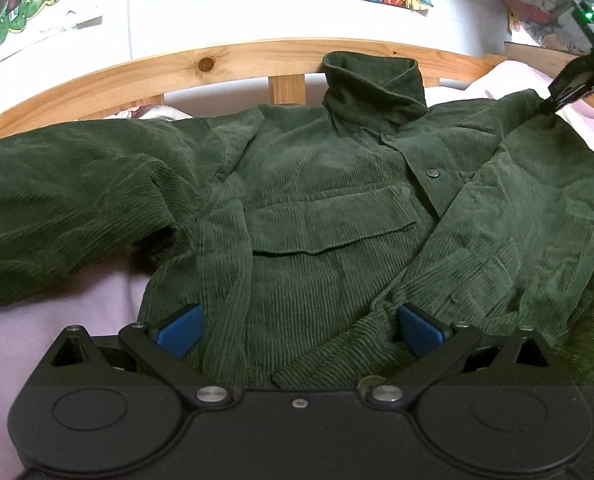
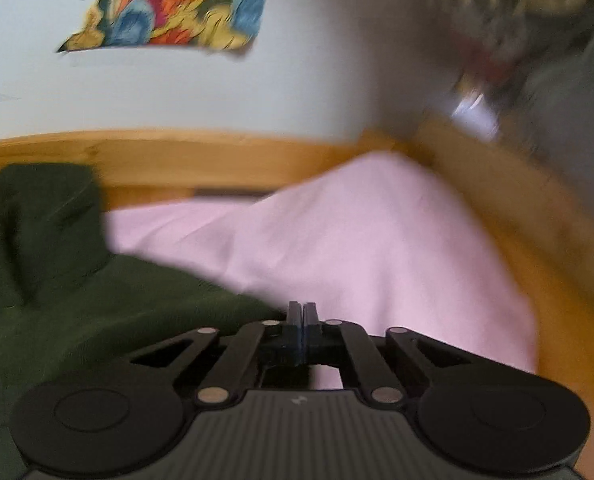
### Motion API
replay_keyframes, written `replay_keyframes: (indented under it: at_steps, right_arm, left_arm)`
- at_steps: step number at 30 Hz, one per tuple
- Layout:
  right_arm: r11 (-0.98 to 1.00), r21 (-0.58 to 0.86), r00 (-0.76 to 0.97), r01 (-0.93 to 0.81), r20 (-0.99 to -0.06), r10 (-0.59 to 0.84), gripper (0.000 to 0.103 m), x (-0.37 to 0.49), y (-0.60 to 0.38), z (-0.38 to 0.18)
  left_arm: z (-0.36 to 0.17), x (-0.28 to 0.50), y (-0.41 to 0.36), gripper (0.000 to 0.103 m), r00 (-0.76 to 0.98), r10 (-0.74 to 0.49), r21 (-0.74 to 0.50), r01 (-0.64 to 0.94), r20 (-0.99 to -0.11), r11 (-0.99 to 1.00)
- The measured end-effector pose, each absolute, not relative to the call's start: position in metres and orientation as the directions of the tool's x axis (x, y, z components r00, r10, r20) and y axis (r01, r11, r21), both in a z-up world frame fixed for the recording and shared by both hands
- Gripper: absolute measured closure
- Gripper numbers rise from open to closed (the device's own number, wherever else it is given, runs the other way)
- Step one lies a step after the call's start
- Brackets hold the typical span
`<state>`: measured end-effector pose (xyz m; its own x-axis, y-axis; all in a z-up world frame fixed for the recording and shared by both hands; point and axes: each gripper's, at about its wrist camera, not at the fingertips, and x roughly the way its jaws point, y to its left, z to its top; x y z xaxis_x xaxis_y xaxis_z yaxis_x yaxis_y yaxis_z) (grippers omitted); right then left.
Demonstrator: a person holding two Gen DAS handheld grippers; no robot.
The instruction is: Fold large clothes
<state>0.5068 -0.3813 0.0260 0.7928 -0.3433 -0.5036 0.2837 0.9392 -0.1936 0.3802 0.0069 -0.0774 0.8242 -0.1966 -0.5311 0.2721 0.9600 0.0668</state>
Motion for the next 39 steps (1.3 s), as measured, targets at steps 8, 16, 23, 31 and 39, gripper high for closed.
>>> replay_keyframes:
  at_steps: [8, 16, 23, 31, 39]
  right_arm:
    - [1.000, 0.000, 0.817, 0.031, -0.577, -0.025, 0.051, 0.397, -0.395, 0.020]
    - [0.884, -0.452, 0.777, -0.115, -0.596, -0.204, 0.049, 0.317, -0.349, -0.043]
    - [0.671, -0.703, 0.852, -0.236, -0.482, -0.205, 0.090, 0.345, -0.298, -0.081]
    - [0.937, -0.350, 0.775, 0.004, -0.591, -0.224, 0.103, 0.335, -0.360, -0.067]
    - [0.977, 0.195, 0.787, 0.083, -0.614, 0.056, 0.016, 0.247, -0.407, -0.034]
  left_arm:
    - [-0.079, 0.385, 0.009, 0.000, 0.812, -0.208, 0.051, 0.280, -0.546, 0.959]
    - [-0.079, 0.382, 0.008, 0.000, 0.813, -0.200, 0.061, 0.277, -0.546, 0.959]
    - [-0.076, 0.377, 0.006, 0.000, 0.821, -0.187, 0.092, 0.278, -0.539, 0.956]
    - [-0.077, 0.376, 0.009, 0.000, 0.812, -0.217, 0.060, 0.295, -0.542, 0.954]
    - [-0.062, 0.355, 0.013, 0.000, 0.813, -0.229, 0.063, 0.309, -0.536, 0.949]
